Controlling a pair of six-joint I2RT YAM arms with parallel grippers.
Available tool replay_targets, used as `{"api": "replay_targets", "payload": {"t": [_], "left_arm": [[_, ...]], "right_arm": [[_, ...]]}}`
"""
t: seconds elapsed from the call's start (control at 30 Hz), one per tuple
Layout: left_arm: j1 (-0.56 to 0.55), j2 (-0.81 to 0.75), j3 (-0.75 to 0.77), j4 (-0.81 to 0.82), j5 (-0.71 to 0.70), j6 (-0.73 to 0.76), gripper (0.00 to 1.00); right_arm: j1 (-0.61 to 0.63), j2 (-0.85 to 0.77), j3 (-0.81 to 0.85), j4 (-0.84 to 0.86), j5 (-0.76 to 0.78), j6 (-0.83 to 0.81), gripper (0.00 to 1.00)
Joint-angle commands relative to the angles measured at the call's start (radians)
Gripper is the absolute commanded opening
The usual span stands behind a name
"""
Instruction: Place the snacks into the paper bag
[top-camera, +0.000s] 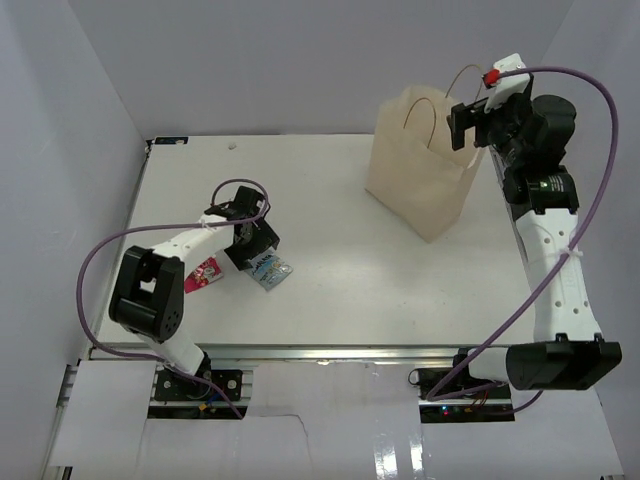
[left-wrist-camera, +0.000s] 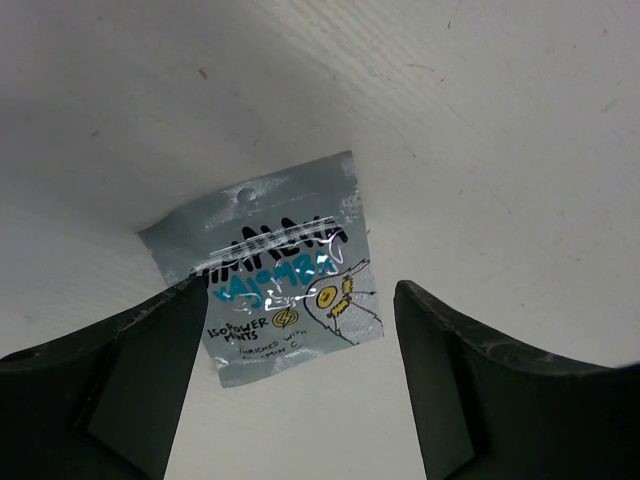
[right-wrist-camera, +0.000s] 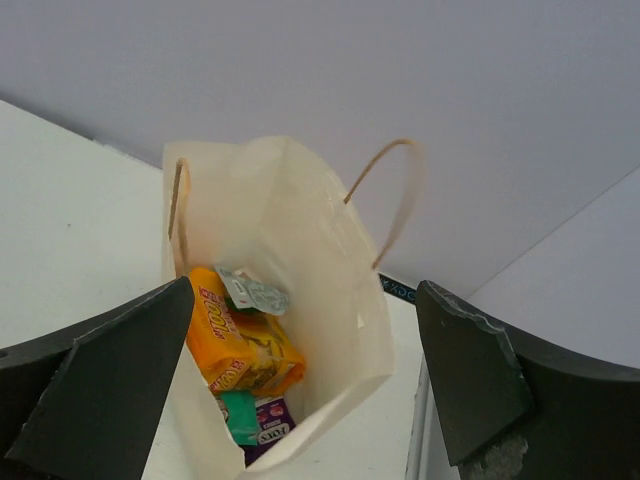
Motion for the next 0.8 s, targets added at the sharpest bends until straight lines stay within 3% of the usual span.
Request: {"api": "replay_targets", "payload": {"t": [0.0, 0.17, 0.4, 0.47, 0.53, 0.57, 0.77], "left_arm": [[-0.041, 0.093, 0.127, -0.157, -0.102, -0.036, 0.85], [-0.087, 0.258, 0.25, -0.267, -0.127, -0.045, 0.86], [-0.114, 0.328, 0.221, -0.309, -0.14, -0.05, 0.77], [-0.116, 0.328, 0.212, -0.309, -0.148, -0.054, 0.68], [-0.114, 0.323, 0.21, -0.303, -0.145, -0.05, 0.32], [-0.114, 0.322, 0.21, -0.298, -0.145, -0.045, 0.24], [-0.116, 0.291, 0.221, -0.241, -0.078, 0.019, 0.17]], "right_arm": [[-0.02, -0.09, -0.027, 0.006, -0.063, 0.028, 0.97], [-0.035, -0.154, -0.133, -0.003, -0.084, 0.048, 0.97], [-0.081, -0.211, -0.179, -0.02, -0.11, 0.065, 0.98], [-0.086, -0.214, -0.181, -0.023, -0.121, 0.079, 0.98], [-0.087, -0.219, -0.184, -0.028, -0.138, 0.091, 0.98], [-0.087, -0.22, -0.186, -0.029, -0.145, 0.096, 0.97], [-0.089, -0.271, -0.195, -0.045, -0.272, 0.065, 0.98]]}}
